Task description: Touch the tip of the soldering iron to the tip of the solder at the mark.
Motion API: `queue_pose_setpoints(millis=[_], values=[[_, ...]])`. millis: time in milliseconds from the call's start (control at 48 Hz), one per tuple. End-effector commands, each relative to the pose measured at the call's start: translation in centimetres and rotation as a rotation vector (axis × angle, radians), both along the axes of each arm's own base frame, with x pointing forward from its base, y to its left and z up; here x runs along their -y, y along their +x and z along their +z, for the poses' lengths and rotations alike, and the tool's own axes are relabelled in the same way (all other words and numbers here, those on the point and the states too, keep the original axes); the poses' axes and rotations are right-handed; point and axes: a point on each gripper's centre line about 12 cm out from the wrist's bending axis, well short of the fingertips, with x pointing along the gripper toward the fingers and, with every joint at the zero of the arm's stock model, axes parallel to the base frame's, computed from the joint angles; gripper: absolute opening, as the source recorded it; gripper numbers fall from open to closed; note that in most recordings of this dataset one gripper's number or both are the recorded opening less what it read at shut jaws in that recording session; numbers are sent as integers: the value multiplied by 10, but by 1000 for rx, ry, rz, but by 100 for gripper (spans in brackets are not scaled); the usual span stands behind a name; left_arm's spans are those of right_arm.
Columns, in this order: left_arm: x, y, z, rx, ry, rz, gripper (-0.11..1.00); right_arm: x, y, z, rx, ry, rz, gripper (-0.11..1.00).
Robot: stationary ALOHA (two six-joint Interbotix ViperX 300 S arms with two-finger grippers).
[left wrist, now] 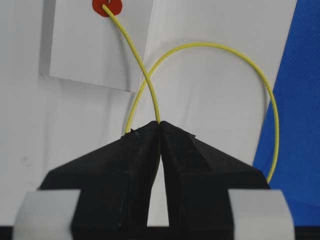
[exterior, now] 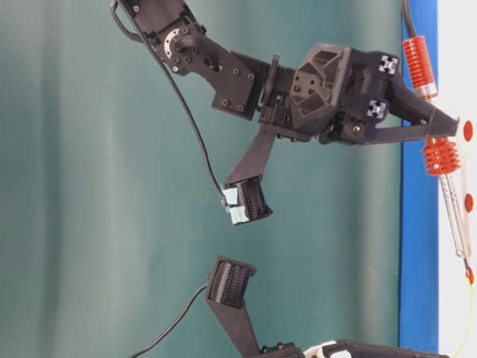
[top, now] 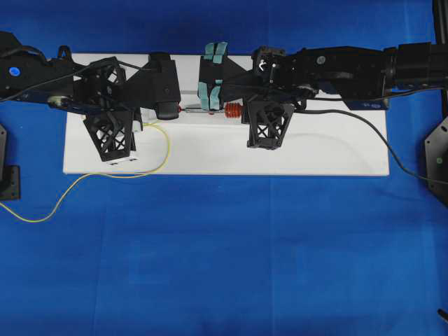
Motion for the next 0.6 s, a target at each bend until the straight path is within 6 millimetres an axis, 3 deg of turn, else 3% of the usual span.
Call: queue_pose_setpoints(millis=[0, 584], values=[[0, 5, 9, 30, 4, 0, 3, 1, 6, 14, 42, -9, 1, 6], [-1, 6, 10, 38, 8, -6, 3, 1, 6, 15, 43, -10, 0, 6]])
